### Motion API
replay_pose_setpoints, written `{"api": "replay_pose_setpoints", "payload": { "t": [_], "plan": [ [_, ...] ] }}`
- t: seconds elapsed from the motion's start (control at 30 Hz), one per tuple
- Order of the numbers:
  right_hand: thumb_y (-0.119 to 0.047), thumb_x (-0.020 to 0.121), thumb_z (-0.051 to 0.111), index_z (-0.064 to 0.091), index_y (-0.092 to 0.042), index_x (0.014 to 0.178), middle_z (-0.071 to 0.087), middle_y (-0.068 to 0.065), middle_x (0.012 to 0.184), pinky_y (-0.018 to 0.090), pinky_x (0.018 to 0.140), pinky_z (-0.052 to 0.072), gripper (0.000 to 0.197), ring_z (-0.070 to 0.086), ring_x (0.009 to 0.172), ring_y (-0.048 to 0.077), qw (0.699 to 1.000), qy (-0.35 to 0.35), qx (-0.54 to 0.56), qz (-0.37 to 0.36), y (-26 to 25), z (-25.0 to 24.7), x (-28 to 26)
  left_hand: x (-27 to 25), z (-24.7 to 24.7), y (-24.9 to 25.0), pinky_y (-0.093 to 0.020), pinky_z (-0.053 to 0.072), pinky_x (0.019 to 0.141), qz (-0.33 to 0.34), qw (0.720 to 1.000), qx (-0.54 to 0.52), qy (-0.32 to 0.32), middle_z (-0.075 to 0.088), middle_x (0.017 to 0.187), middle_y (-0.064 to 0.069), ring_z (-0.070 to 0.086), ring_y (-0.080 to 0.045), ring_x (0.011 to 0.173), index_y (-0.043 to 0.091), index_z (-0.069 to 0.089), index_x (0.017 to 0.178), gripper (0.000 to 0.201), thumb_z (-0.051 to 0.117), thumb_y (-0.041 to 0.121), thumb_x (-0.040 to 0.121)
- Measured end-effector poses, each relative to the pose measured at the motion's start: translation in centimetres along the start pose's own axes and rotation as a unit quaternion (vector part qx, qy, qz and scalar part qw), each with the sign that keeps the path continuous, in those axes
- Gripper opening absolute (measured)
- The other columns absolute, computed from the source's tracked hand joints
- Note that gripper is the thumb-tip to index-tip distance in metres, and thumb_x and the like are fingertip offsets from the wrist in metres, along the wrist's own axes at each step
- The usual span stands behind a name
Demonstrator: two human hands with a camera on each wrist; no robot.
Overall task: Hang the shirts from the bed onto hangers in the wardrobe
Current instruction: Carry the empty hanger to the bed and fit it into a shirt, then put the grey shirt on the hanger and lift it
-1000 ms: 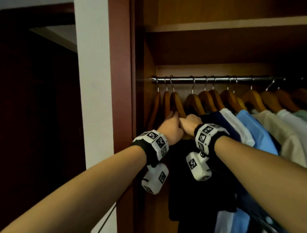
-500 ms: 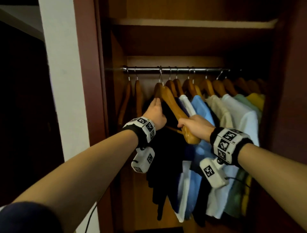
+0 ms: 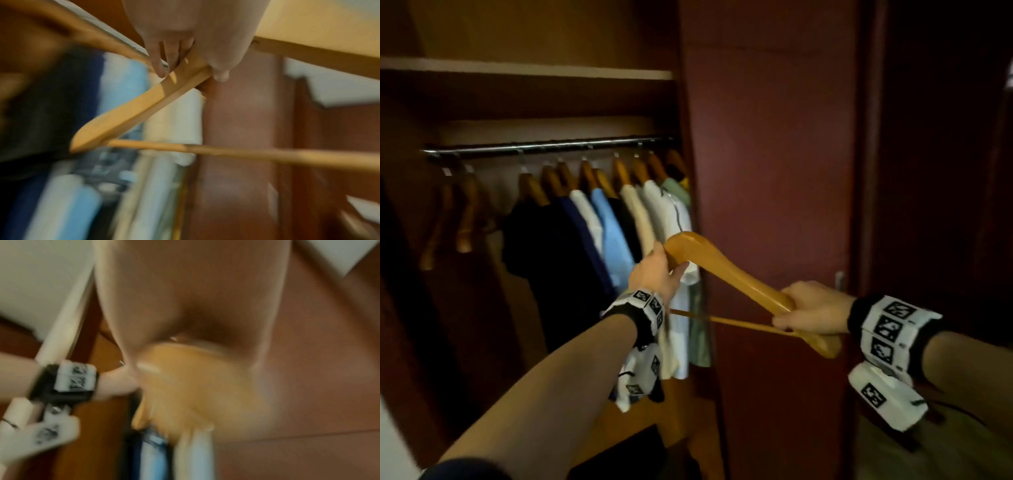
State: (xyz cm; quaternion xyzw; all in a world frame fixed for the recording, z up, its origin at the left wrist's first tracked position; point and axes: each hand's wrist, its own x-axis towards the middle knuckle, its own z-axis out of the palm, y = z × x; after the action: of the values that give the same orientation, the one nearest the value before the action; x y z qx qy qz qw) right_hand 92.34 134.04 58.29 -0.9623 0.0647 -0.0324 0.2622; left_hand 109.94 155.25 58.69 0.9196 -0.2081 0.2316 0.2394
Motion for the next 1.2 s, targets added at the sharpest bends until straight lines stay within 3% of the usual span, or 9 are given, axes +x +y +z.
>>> {"api": "replay_pose_setpoints", "payload": {
  "t": [0.1, 0.2, 0.27, 0.37, 0.5, 0.6, 0.83, 0.97, 1.2],
  "plan": [
    [-0.030, 0.080, 0.070, 0.064, -0.014, 0.084, 0.069, 0.004, 0.076, 0.034, 0.069, 0.058, 0.018, 0.069, 0.070, 0.018, 0.994, 0.062, -0.040, 0.076, 5.7, -1.6, -2.9, -2.6, 3.7, 8.1, -0.042, 0.052, 0.078, 0.106, 0.993, 0.013, -0.046, 0.065, 0.109, -0.012, 0.064, -0.038, 0.100, 0.012, 0.039, 0.122, 0.058, 0.049, 0.061, 0.093],
    [-0.026, 0.081, 0.071, 0.062, -0.010, 0.093, 0.066, 0.004, 0.073, 0.026, 0.051, 0.051, 0.022, 0.063, 0.055, 0.015, 0.969, 0.151, 0.033, 0.194, 11.6, -2.6, -6.3, -5.7, 7.5, 17.0, -0.042, 0.052, 0.077, 0.209, 0.973, -0.009, -0.101, 0.066, 0.106, -0.009, 0.066, -0.036, 0.097, 0.017, 0.039, 0.123, 0.058, 0.048, 0.065, 0.092],
    [-0.029, 0.081, 0.073, 0.060, -0.011, 0.100, 0.062, 0.004, 0.084, 0.027, 0.055, 0.050, 0.029, 0.062, 0.069, 0.018, 0.935, 0.207, 0.072, 0.279, 15.8, -3.3, -9.8, -7.9, 10.0, 22.6, -0.040, 0.052, 0.076, 0.255, 0.955, -0.024, -0.151, 0.069, 0.103, -0.005, 0.067, -0.033, 0.094, 0.022, 0.046, 0.123, 0.057, 0.050, 0.067, 0.089],
    [-0.037, 0.083, 0.070, 0.063, -0.014, 0.102, 0.062, 0.004, 0.092, 0.034, 0.073, 0.056, 0.031, 0.065, 0.085, 0.023, 0.887, 0.250, 0.044, 0.385, 22.0, -4.0, -16.8, -11.3, 14.2, 30.6, -0.032, 0.050, 0.070, 0.268, 0.928, -0.054, -0.254, 0.070, 0.098, -0.003, 0.068, -0.032, 0.090, 0.022, 0.063, 0.096, 0.029, 0.055, 0.049, 0.089],
    [-0.057, 0.074, 0.064, 0.066, -0.016, 0.088, 0.066, 0.003, 0.090, 0.033, 0.074, 0.055, 0.043, 0.066, 0.083, 0.023, 0.839, 0.259, 0.002, 0.478, 29.6, -5.0, -25.8, -17.2, 21.5, 41.0, -0.032, 0.052, 0.067, 0.317, 0.872, -0.108, -0.357, 0.069, 0.083, 0.000, 0.067, -0.028, 0.080, 0.022, 0.064, 0.083, 0.015, 0.053, 0.032, 0.086],
    [-0.046, 0.081, 0.062, 0.064, -0.019, 0.085, 0.067, 0.007, 0.095, 0.034, 0.076, 0.056, 0.027, 0.068, 0.091, 0.029, 0.793, 0.274, -0.007, 0.545, 34.9, -6.0, -31.3, -21.4, 25.9, 48.7, -0.026, 0.046, 0.058, 0.354, 0.837, -0.148, -0.389, 0.061, 0.068, 0.005, 0.062, -0.021, 0.064, 0.022, 0.059, 0.073, 0.016, 0.053, 0.028, 0.087],
    [-0.036, 0.082, 0.057, 0.057, -0.018, 0.071, 0.063, 0.001, 0.078, 0.026, 0.060, 0.050, 0.021, 0.062, 0.071, 0.021, 0.698, 0.306, 0.009, 0.647, 45.5, -8.6, -39.3, -27.2, 33.5, 63.8, -0.033, 0.057, 0.075, 0.439, 0.751, -0.186, -0.456, 0.072, 0.085, -0.001, 0.070, -0.023, 0.083, 0.023, 0.061, 0.075, 0.015, 0.055, 0.029, 0.087],
    [-0.032, 0.079, 0.057, 0.050, -0.020, 0.062, 0.057, -0.003, 0.071, 0.025, 0.054, 0.043, 0.022, 0.054, 0.060, 0.015, 0.658, 0.325, 0.052, 0.678, 50.4, -10.2, -42.3, -29.3, 38.0, 71.1, -0.030, 0.056, 0.074, 0.490, 0.712, -0.181, -0.470, 0.071, 0.085, 0.004, 0.069, -0.020, 0.081, 0.022, 0.067, 0.086, 0.026, 0.048, 0.039, 0.082],
    [-0.030, 0.080, 0.056, 0.059, -0.020, 0.069, 0.062, -0.004, 0.073, 0.024, 0.052, 0.045, 0.015, 0.058, 0.061, 0.012, 0.586, 0.339, 0.074, 0.733, 58.5, -11.9, -51.5, -37.4, 41.3, 83.0, -0.025, 0.051, 0.071, 0.564, 0.650, -0.177, -0.479, 0.066, 0.078, 0.006, 0.067, -0.018, 0.079, 0.023, 0.057, 0.073, 0.016, 0.053, 0.033, 0.084]
  ]
}}
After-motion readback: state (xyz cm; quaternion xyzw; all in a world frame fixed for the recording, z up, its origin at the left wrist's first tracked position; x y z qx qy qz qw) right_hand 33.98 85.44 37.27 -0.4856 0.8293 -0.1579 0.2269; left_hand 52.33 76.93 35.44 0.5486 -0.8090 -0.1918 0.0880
